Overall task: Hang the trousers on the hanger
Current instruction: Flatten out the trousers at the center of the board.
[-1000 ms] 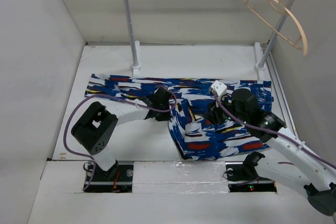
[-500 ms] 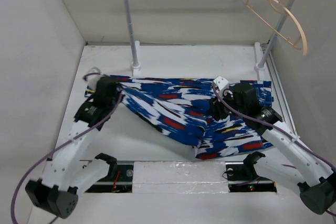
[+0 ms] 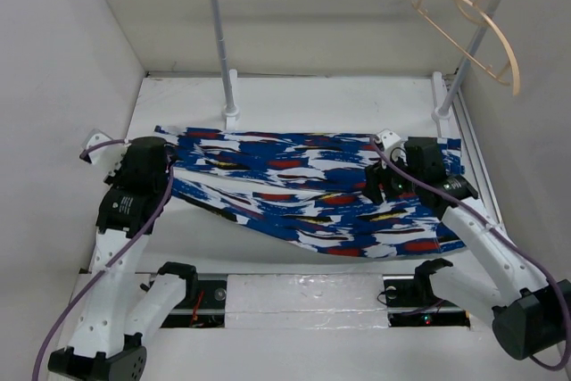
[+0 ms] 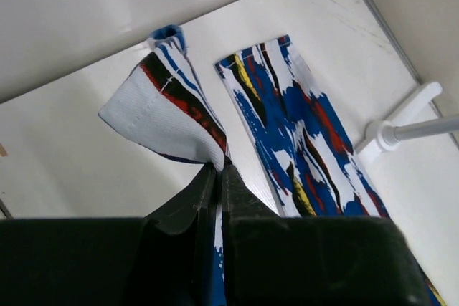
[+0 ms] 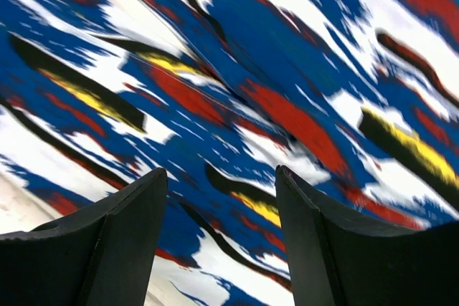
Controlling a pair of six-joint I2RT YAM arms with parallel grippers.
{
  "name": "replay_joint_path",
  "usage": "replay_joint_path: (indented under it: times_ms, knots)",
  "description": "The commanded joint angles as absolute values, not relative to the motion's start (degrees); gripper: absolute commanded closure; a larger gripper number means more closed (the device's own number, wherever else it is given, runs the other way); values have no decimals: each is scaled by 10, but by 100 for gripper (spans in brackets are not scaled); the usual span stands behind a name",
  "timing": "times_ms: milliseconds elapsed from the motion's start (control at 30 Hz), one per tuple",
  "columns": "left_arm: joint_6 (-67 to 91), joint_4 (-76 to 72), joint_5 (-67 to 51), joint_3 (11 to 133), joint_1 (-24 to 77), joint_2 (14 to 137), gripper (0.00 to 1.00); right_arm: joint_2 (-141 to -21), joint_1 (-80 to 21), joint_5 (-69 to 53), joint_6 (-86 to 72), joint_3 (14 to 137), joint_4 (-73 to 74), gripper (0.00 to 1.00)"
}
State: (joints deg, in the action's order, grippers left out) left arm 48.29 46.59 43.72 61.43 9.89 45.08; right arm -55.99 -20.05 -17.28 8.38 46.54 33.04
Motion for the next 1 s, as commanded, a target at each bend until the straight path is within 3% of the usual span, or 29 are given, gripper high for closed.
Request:
replay_joint_path:
  times_ms: [0, 233, 500, 600, 800, 967]
  knots:
    - [510, 486, 483, 614, 96, 458, 100, -541, -138, -181, 91, 433, 325, 33]
    - [451, 428, 461, 609, 96, 432, 100, -546, -38, -148, 68, 402, 315, 33]
    - [403, 372, 338, 563, 96, 402, 100, -579, 69, -89, 9, 360, 202, 34]
    - [394, 370, 330, 555, 123, 389, 100, -661, 76, -59, -27, 370, 149, 35]
    - [376, 371, 323, 553, 172, 357, 100, -877, 92, -162, -24, 477, 78, 35]
    - [358, 380, 309, 564, 200, 309, 100, -758, 101, -150, -33, 483, 117, 32]
